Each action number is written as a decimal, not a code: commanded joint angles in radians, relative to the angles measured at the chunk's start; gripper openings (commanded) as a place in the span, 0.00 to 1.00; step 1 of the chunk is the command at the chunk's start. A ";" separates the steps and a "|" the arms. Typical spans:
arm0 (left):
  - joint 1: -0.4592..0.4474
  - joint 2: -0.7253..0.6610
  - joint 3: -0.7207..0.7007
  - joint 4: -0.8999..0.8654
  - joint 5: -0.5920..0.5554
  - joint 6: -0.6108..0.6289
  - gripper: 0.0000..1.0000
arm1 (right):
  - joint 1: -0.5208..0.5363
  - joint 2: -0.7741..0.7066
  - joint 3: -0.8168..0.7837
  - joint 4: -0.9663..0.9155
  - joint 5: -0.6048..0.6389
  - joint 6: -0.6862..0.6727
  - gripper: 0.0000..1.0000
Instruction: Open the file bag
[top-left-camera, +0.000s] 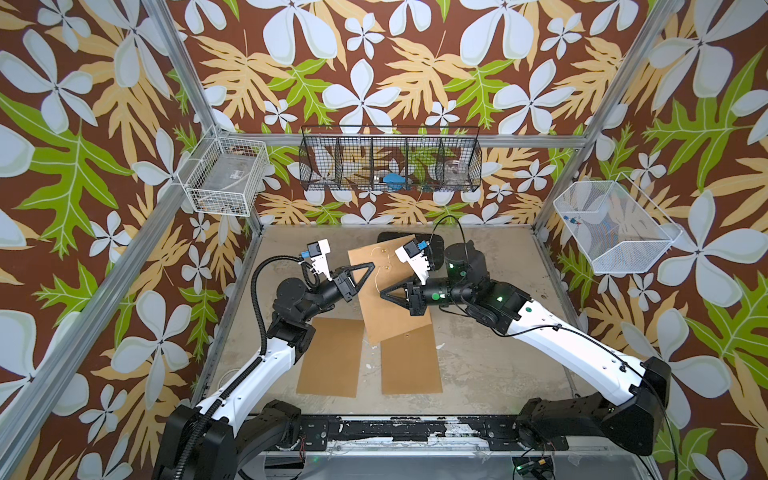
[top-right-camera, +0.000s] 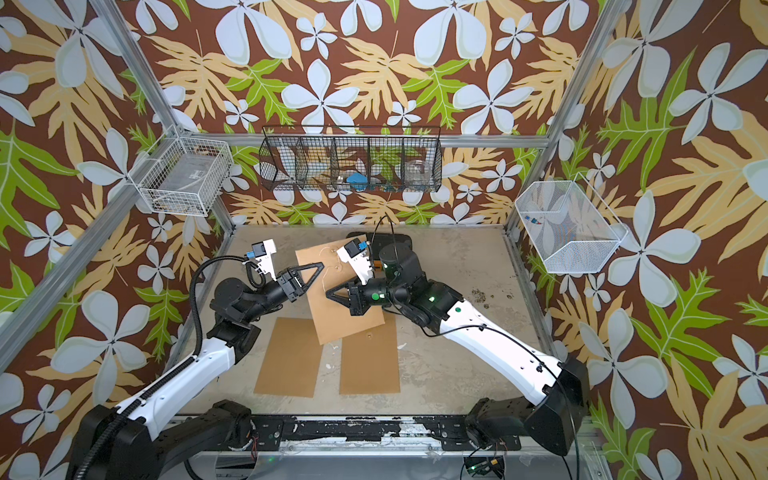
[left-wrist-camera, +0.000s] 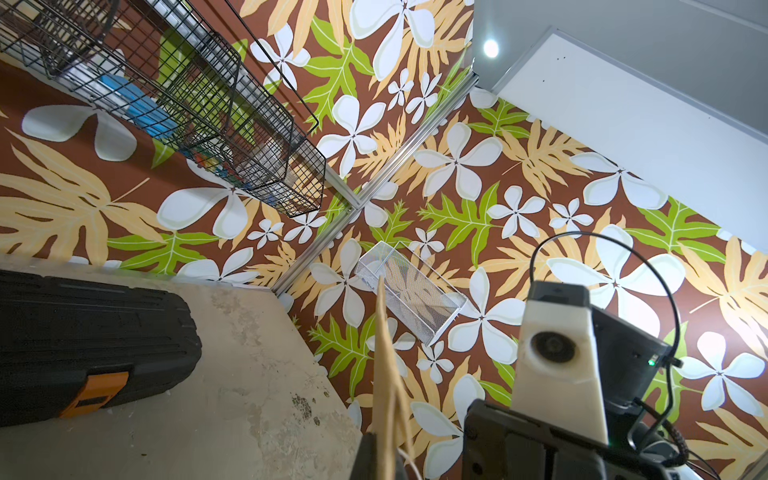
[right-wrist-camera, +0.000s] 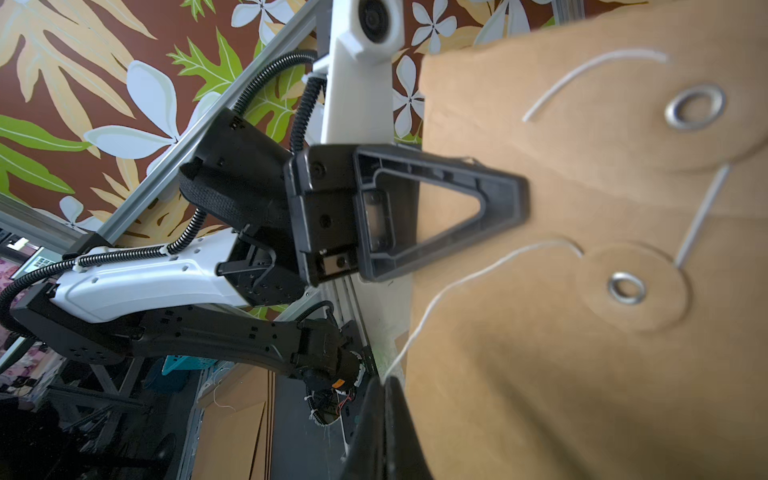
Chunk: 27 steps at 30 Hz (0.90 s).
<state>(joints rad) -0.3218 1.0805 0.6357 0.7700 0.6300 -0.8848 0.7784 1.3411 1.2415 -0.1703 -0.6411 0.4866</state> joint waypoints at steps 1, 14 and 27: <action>0.002 0.001 0.020 0.048 -0.014 0.003 0.00 | -0.002 -0.027 -0.034 0.005 0.047 0.006 0.00; 0.001 0.002 0.031 0.076 -0.017 -0.026 0.00 | -0.134 -0.106 -0.116 -0.053 0.047 -0.010 0.00; 0.003 -0.011 0.000 0.083 -0.009 -0.032 0.00 | -0.263 -0.105 -0.065 -0.143 0.080 -0.087 0.00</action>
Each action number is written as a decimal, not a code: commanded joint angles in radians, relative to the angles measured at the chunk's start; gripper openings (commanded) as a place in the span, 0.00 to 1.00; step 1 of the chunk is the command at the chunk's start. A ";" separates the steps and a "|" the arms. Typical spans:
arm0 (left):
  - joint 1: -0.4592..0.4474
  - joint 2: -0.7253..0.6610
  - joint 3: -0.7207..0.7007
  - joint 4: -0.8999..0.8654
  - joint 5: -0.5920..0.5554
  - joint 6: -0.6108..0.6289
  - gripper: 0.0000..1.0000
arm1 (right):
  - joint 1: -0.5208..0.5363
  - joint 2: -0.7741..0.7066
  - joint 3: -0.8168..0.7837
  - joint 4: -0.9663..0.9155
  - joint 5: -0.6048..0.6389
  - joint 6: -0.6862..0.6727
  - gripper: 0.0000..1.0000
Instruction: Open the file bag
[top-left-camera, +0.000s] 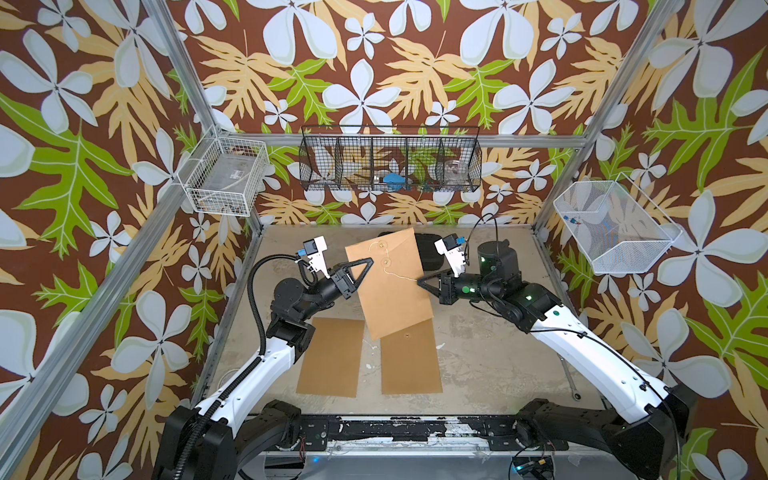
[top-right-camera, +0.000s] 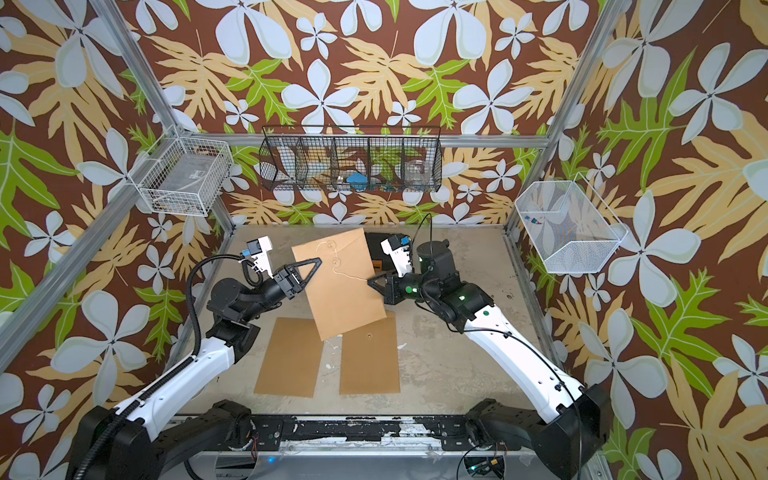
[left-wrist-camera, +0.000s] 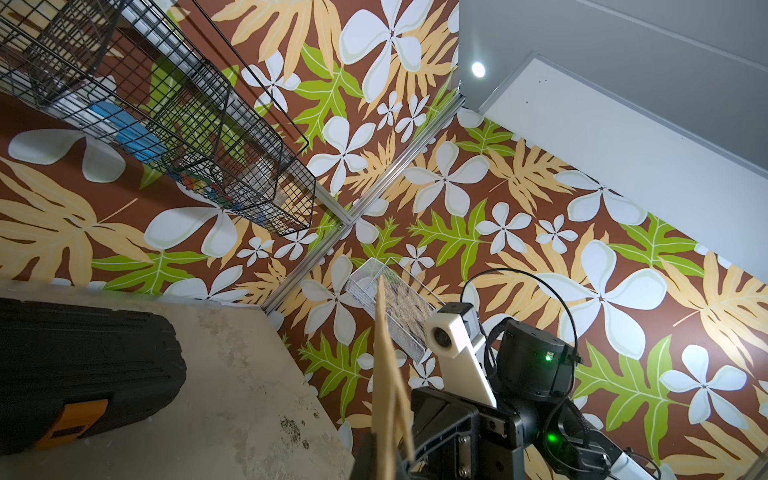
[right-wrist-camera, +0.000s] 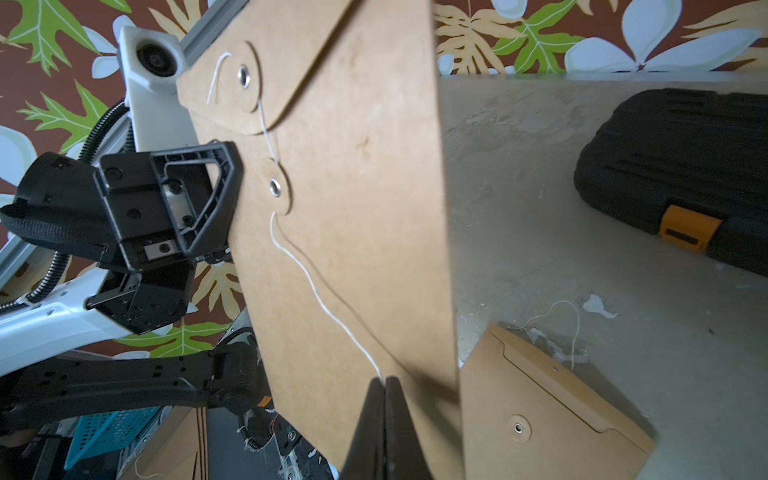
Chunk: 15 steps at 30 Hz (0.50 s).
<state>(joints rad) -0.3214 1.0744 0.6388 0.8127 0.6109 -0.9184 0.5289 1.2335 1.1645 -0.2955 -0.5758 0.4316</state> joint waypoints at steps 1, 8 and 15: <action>0.002 -0.004 -0.004 0.042 0.012 0.001 0.00 | -0.022 0.007 0.017 -0.023 0.017 -0.037 0.00; 0.002 0.005 -0.016 0.044 0.031 0.003 0.00 | -0.077 0.030 0.057 -0.035 0.017 -0.060 0.00; 0.002 0.010 -0.049 0.052 0.067 0.007 0.00 | -0.080 0.084 0.158 -0.059 0.028 -0.087 0.00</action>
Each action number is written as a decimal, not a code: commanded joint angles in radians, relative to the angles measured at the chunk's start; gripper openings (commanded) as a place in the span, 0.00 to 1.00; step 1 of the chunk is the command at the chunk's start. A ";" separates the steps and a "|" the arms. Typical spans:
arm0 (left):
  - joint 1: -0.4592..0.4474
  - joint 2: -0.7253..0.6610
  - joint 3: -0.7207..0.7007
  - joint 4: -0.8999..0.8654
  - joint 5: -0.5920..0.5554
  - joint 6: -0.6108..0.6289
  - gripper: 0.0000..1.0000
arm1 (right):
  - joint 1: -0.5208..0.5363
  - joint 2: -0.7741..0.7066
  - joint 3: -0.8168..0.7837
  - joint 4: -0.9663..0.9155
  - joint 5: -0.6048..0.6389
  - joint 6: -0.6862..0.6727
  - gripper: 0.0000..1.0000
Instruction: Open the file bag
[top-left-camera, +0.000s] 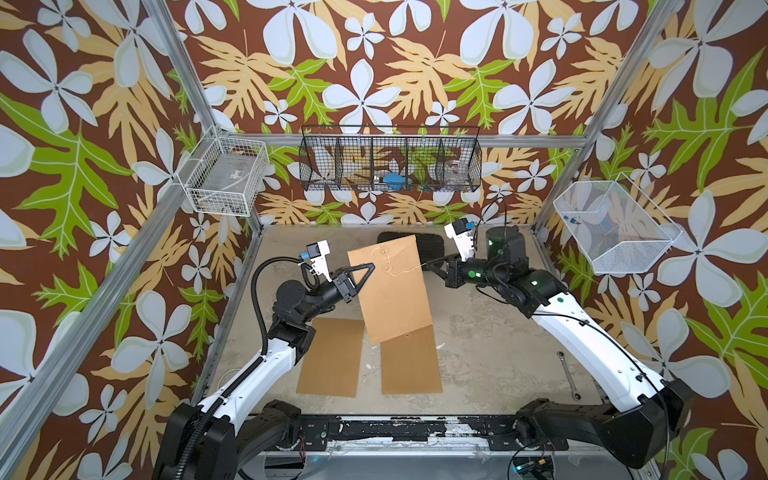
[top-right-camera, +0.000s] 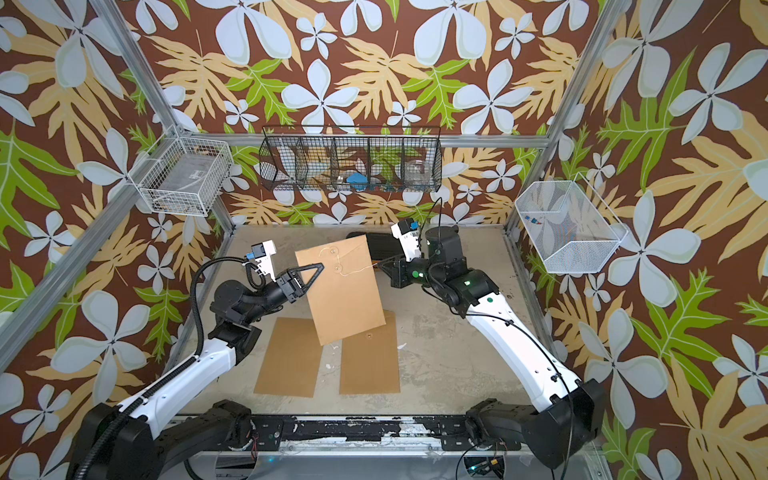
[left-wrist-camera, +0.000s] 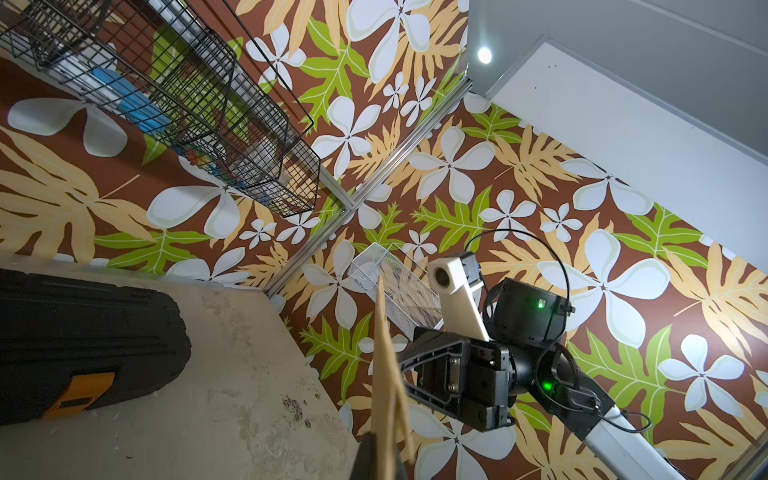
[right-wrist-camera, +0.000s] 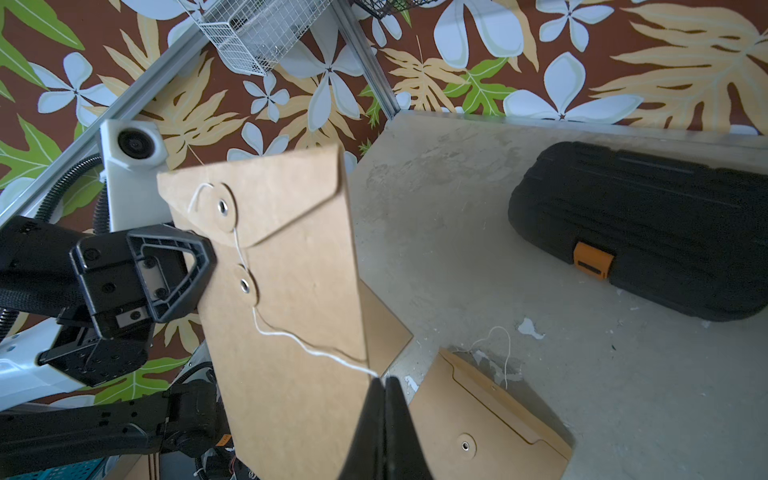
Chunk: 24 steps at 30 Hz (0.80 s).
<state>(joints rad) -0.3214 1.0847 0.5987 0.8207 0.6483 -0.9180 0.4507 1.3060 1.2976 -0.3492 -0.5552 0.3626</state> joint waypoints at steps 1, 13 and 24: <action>0.002 0.000 -0.013 0.045 0.036 0.006 0.00 | -0.001 0.020 0.037 -0.005 0.007 -0.019 0.00; 0.000 -0.001 -0.057 0.075 0.070 -0.007 0.00 | 0.002 0.094 0.166 0.018 -0.093 -0.014 0.00; 0.000 0.035 -0.093 0.139 0.070 -0.045 0.00 | 0.131 0.191 0.295 0.016 -0.111 -0.027 0.00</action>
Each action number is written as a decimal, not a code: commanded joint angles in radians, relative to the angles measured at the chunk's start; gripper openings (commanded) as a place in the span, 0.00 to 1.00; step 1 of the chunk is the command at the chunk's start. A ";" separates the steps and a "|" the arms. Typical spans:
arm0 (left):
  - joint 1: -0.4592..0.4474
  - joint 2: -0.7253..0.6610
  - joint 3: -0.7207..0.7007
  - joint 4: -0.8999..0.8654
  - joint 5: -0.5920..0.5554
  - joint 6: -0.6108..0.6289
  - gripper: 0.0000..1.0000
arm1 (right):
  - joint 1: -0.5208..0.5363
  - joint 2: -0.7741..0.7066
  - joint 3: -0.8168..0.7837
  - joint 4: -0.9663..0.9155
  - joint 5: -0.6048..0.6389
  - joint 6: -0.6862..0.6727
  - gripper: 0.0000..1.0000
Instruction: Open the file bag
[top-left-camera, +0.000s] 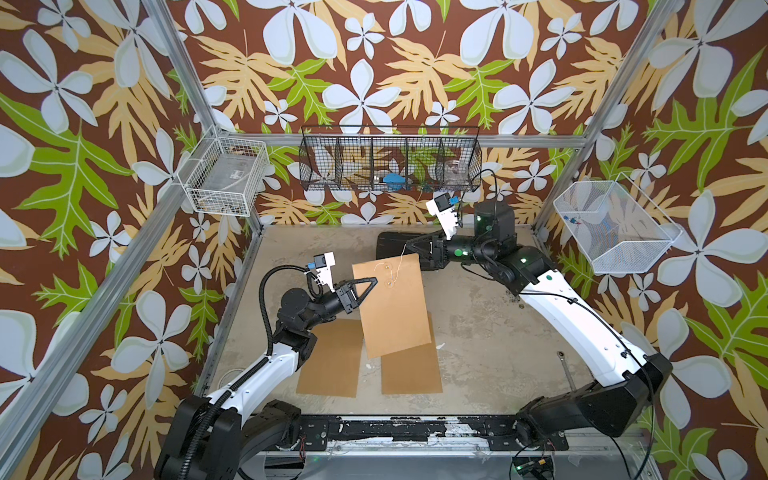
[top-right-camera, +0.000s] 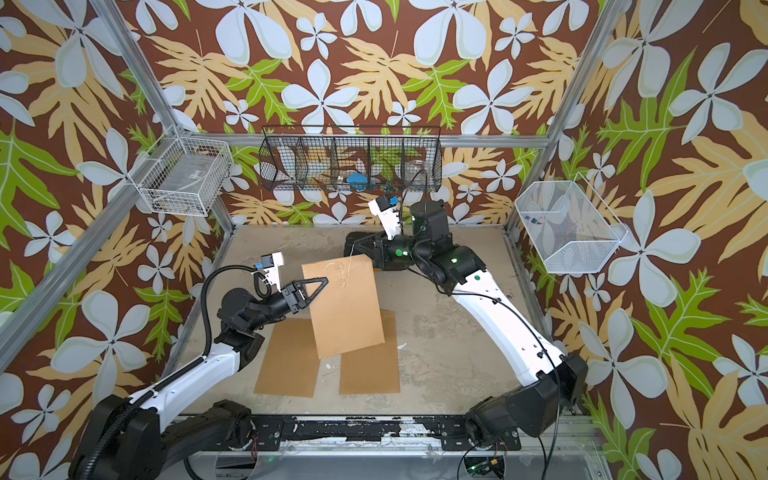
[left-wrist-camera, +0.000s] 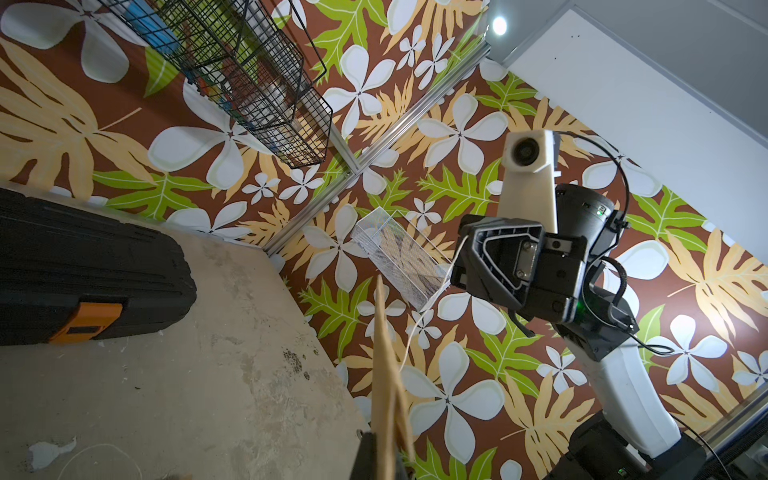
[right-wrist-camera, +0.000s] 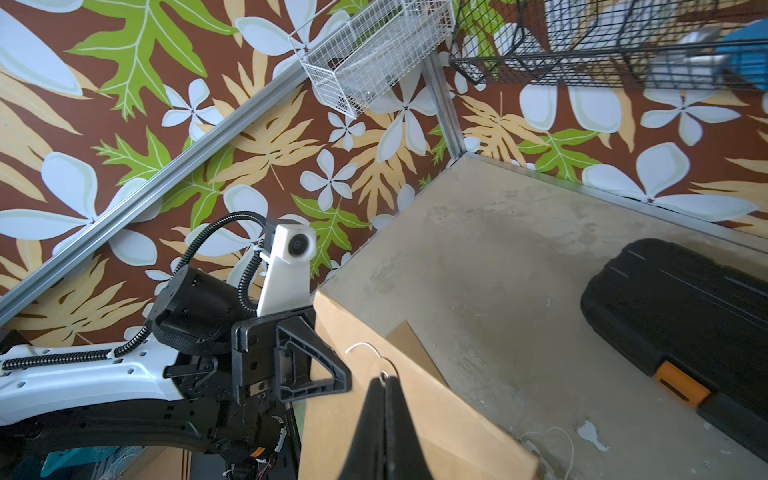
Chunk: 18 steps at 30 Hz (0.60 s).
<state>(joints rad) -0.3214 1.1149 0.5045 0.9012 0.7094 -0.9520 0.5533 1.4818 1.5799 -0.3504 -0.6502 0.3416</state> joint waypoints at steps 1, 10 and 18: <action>0.000 0.008 0.003 0.062 0.009 -0.013 0.00 | 0.050 0.026 0.018 0.026 -0.015 -0.002 0.00; -0.002 0.032 0.002 0.095 0.012 -0.033 0.00 | 0.195 0.125 0.123 0.071 0.004 0.034 0.00; -0.002 0.020 -0.001 0.096 0.011 -0.034 0.00 | 0.264 0.197 0.207 0.062 0.000 0.039 0.00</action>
<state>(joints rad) -0.3218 1.1412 0.5037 0.9508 0.7120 -0.9890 0.8047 1.6695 1.7706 -0.3077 -0.6476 0.3676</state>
